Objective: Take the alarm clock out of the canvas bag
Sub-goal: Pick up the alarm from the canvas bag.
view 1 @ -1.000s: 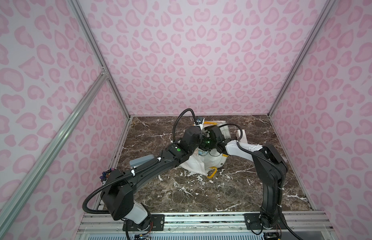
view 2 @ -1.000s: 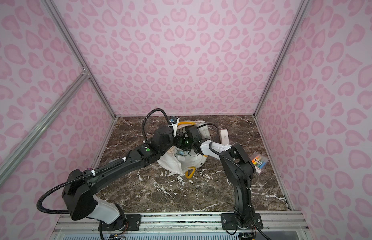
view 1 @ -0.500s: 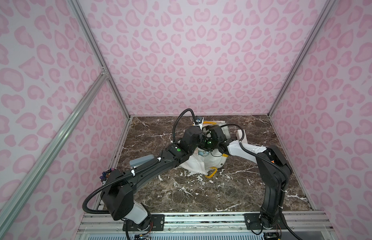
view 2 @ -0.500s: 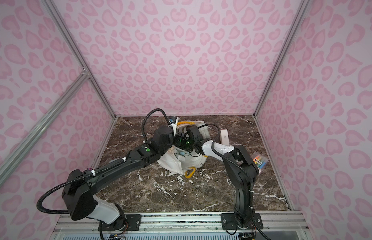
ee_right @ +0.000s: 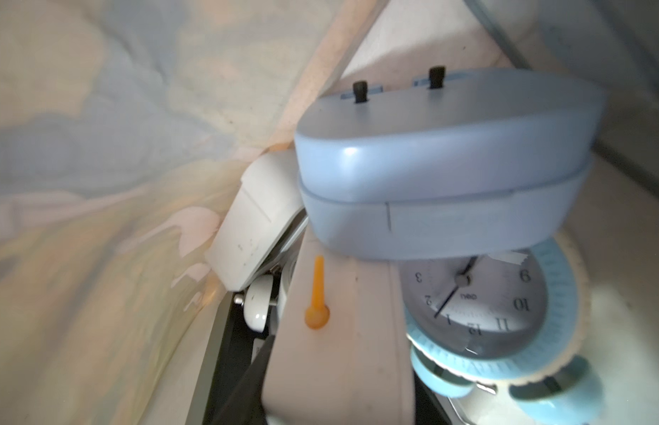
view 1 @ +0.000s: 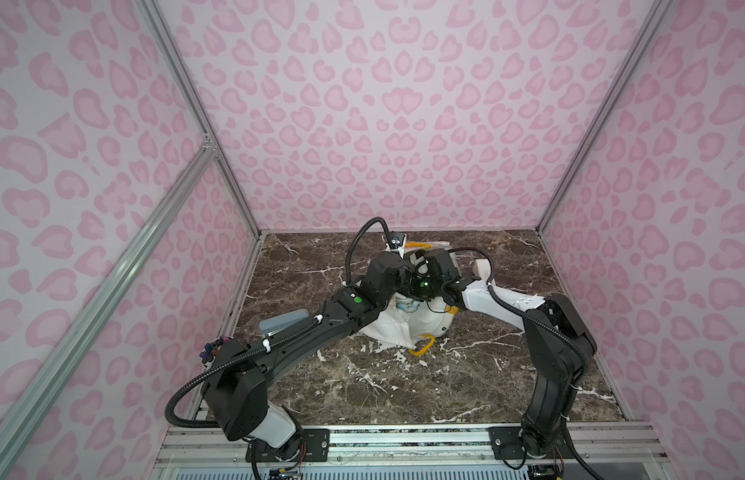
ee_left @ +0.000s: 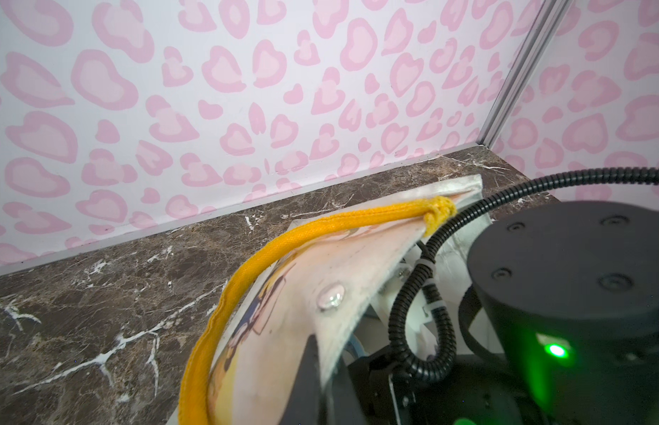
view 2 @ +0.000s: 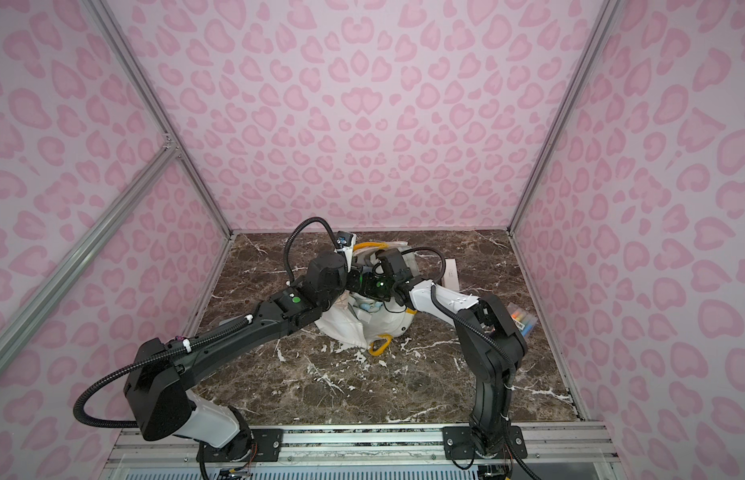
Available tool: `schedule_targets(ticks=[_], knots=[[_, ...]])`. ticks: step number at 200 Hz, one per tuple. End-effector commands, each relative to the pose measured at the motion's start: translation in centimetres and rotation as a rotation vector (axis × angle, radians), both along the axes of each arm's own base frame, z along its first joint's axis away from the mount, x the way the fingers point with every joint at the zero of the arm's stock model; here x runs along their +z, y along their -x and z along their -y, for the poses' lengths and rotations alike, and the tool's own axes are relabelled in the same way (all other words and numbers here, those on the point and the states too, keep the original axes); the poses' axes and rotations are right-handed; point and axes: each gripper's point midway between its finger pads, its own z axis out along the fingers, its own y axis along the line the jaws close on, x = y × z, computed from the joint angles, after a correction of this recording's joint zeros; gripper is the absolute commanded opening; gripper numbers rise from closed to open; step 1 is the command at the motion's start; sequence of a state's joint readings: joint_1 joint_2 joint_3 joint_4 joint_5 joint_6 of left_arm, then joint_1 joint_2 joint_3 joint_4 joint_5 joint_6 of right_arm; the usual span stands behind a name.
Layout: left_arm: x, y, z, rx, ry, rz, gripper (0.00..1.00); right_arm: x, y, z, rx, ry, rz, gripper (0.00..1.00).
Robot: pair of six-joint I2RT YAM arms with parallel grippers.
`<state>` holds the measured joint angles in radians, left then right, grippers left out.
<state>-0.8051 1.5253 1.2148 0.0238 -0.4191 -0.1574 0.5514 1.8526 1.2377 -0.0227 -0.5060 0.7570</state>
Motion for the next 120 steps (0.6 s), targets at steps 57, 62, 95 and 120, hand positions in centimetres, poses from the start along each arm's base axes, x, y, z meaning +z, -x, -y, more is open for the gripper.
schedule_targets(ticks=[57, 62, 95, 120], knots=[[2.3, -0.4, -0.4, 0.031, 0.045, 0.074, 0.04, 1.0, 1.3, 1.4, 0.061, 0.073, 0.034, 0.28], [2.2, -0.4, -0.4, 0.030, 0.042, 0.074, 0.04, 1.0, 1.4, 1.5, 0.063, 0.076, 0.036, 0.28], [2.3, -0.4, -0.6, 0.038, 0.037, 0.077, 0.03, 1.6, 2.1, 2.2, 0.092, 0.092, 0.042, 0.28], [2.3, -0.4, -0.7, 0.044, 0.033, 0.077, 0.04, 2.3, 2.6, 3.0, 0.112, 0.110, 0.066, 0.28]])
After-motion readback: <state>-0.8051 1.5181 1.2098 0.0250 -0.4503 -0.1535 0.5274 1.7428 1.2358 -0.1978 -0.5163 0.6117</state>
